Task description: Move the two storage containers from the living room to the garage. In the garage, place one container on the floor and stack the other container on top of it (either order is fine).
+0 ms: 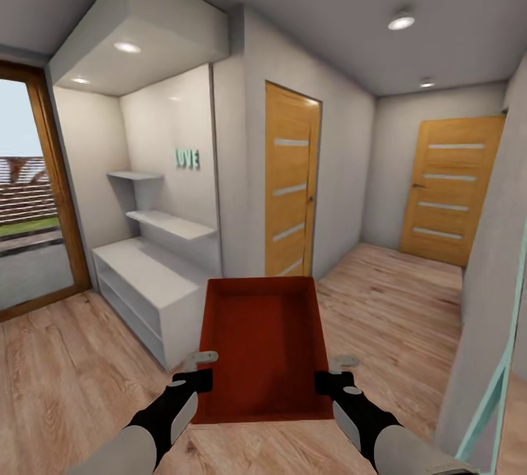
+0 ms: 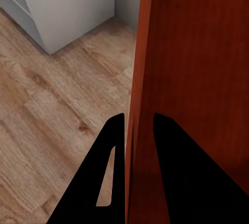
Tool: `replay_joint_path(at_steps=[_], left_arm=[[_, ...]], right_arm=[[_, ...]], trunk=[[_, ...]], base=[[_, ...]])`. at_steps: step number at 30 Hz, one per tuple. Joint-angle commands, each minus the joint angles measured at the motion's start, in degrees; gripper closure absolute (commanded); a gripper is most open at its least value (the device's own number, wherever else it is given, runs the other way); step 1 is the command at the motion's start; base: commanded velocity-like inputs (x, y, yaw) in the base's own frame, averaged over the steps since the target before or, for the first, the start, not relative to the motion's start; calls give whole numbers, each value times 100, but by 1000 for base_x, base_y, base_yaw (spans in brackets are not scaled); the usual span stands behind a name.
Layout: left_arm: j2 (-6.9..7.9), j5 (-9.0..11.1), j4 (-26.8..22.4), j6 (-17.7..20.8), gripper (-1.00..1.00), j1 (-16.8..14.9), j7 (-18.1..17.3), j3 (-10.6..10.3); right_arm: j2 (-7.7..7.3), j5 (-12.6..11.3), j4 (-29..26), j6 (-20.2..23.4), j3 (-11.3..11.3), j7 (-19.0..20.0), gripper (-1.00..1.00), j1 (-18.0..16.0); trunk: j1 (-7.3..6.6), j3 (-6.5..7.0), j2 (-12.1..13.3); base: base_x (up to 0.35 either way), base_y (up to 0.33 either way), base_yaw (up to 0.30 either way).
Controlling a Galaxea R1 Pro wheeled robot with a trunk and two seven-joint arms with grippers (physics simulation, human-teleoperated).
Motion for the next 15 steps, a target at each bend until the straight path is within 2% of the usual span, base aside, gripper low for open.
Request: replay_joint_path(at_steps=[1,9,15], left_arm=[[117,-68,-60,-118,100,-5,157,95],[117,-68,-61,-118,100,-2,157,95],[117,-68,-63,-118,100,-1,157,95]], right_arm=[[-7,-58,16,-23,-5,-49,100,1],[-7,-52,21,-20,-9,-57,100,1],[-2,-57,22,-7,-11,-58,100,1]], trunk=[[5,-3,-4],[5,-3,-4],[5,-3,-4]], base=[[322,0,0],[322,0,-20],[322,0,-201]])
